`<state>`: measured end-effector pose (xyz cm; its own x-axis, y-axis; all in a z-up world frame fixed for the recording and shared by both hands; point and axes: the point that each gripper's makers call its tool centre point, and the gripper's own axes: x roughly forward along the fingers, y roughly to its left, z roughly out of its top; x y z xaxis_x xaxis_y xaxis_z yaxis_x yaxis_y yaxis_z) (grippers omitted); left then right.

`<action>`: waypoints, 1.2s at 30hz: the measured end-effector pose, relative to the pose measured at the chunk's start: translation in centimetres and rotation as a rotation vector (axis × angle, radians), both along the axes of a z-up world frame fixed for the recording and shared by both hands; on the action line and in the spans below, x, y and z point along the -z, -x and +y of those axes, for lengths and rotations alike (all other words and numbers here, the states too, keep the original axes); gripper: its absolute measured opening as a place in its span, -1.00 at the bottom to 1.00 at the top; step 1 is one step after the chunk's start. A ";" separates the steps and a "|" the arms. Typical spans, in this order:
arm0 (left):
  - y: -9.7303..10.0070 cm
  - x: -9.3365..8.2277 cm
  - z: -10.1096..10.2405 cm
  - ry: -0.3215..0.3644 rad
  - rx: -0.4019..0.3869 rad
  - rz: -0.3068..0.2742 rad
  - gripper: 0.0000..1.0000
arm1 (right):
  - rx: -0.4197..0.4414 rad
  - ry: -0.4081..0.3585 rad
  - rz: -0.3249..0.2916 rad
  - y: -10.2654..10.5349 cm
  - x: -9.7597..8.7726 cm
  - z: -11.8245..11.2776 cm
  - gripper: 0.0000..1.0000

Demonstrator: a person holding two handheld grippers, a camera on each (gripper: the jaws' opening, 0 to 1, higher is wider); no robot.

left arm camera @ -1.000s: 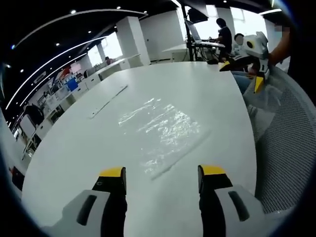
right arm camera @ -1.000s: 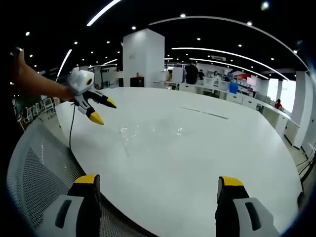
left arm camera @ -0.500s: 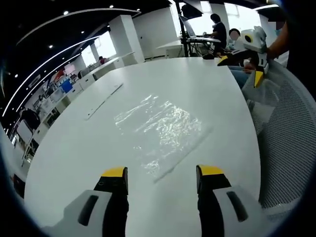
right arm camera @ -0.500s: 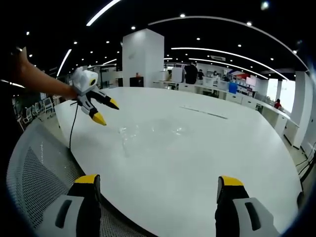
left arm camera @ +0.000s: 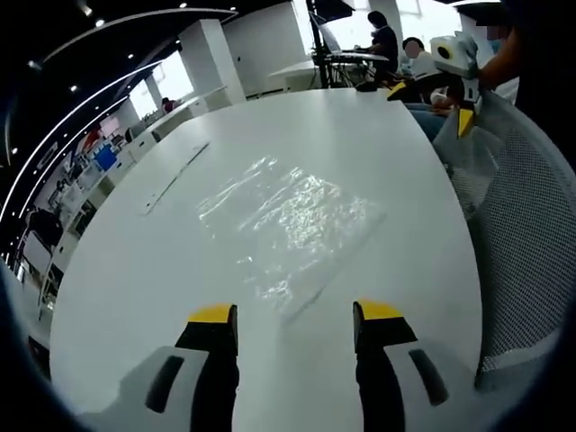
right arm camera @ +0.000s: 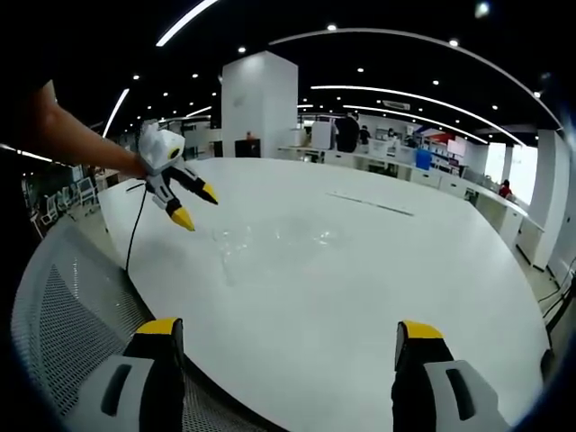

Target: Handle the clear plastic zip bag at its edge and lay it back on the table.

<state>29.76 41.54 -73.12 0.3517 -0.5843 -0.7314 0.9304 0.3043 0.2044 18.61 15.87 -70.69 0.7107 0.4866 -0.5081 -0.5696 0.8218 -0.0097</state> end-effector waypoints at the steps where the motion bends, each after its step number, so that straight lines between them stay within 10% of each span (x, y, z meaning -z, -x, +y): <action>1: 0.0 0.0 0.0 -0.004 0.006 0.000 -0.02 | 0.000 0.000 0.000 0.0 0.0 0.0 0.96; 36: -1.2 2.4 -0.7 -0.174 0.249 0.000 -0.41 | 0.001 0.008 0.018 0.1 0.4 -0.3 0.92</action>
